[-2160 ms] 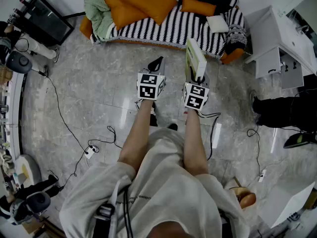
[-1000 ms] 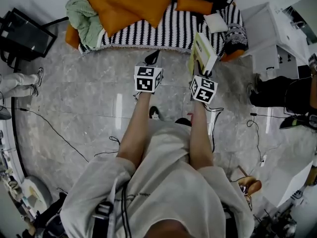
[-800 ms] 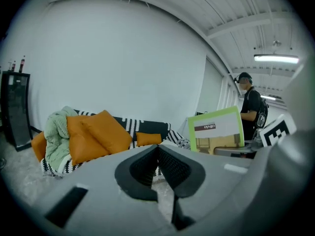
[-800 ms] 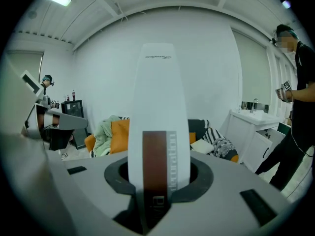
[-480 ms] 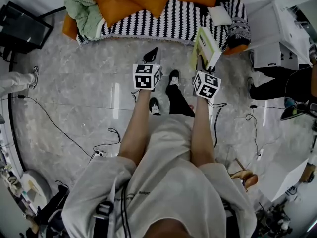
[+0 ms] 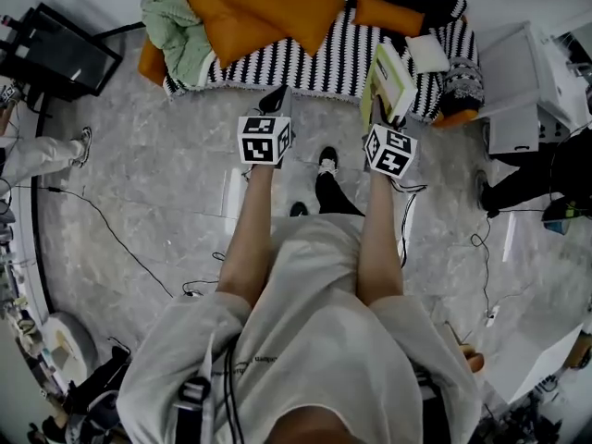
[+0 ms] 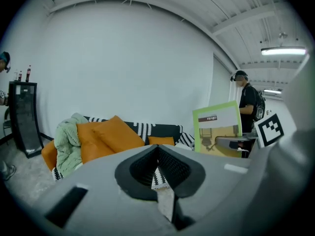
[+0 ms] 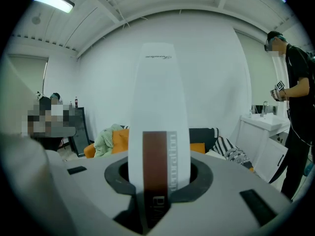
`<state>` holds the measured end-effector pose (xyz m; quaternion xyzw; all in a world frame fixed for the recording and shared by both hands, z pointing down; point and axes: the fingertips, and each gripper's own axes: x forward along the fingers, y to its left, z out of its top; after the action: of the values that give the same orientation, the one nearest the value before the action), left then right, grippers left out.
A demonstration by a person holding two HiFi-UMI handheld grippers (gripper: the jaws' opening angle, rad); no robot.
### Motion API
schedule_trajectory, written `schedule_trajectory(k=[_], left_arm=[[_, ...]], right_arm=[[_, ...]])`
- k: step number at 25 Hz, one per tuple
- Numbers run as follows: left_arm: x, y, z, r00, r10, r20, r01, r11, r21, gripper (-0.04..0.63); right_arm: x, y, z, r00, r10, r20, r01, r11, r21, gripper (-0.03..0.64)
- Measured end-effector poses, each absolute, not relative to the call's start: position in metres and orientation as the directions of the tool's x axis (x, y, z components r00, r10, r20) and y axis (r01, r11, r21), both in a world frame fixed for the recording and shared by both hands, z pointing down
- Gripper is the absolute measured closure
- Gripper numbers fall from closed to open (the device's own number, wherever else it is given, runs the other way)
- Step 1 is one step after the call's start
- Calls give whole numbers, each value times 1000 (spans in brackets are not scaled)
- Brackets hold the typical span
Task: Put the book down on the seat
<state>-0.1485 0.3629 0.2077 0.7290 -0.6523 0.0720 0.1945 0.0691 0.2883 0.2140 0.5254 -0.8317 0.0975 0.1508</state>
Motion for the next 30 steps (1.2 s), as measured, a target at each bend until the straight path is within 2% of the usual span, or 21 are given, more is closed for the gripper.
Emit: schedule_trajectory(k=[16, 24, 30], left_arm=[[-119, 226, 185, 167, -906, 389, -985, -142, 94, 588], [-142, 198, 196, 89, -901, 424, -996, -67, 66, 588], [-121, 184, 225, 115, -867, 485, -993, -89, 76, 588]], right_arm=[[63, 155, 213, -473, -810, 346, -879, 460, -126, 495], [38, 103, 232, -509, -784, 357, -860, 441, -258, 495], [19, 80, 233, -535, -761, 367, -845, 487, -222, 495]])
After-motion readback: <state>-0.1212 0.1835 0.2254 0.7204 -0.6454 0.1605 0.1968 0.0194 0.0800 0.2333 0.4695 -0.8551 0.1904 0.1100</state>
